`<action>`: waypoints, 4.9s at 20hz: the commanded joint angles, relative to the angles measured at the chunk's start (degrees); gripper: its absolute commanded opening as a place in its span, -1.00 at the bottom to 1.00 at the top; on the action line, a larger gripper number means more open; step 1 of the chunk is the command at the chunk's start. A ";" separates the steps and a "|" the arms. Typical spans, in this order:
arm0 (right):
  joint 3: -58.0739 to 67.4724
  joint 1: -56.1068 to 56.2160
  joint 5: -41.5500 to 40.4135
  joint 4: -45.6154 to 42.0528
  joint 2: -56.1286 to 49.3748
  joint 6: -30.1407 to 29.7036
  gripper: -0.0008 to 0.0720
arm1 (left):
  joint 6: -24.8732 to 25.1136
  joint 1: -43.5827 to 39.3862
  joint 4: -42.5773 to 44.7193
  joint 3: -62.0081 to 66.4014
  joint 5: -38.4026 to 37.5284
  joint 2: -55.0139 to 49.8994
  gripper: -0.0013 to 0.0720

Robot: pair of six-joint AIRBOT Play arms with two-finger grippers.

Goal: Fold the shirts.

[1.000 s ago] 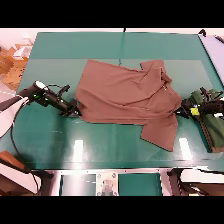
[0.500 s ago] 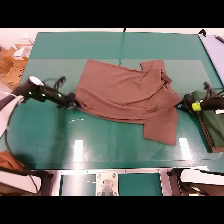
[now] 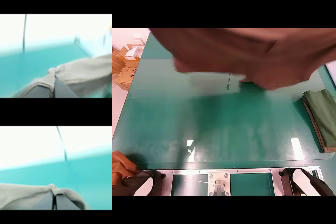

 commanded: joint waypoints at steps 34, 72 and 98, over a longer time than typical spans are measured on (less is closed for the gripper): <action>2.45 13.79 -26.43 3.61 -56.11 -9.22 -0.92 | 1.46 -0.04 -7.52 -11.98 16.70 -49.55 -0.91; 3.10 10.49 -2.21 -31.87 -56.72 -4.04 -0.77 | -9.55 -5.60 5.25 -19.98 -0.37 -49.48 -0.85; -49.81 -10.38 -10.88 -14.45 -13.27 3.21 -0.55 | -28.11 -8.79 4.52 -67.38 -4.74 -4.72 0.72</action>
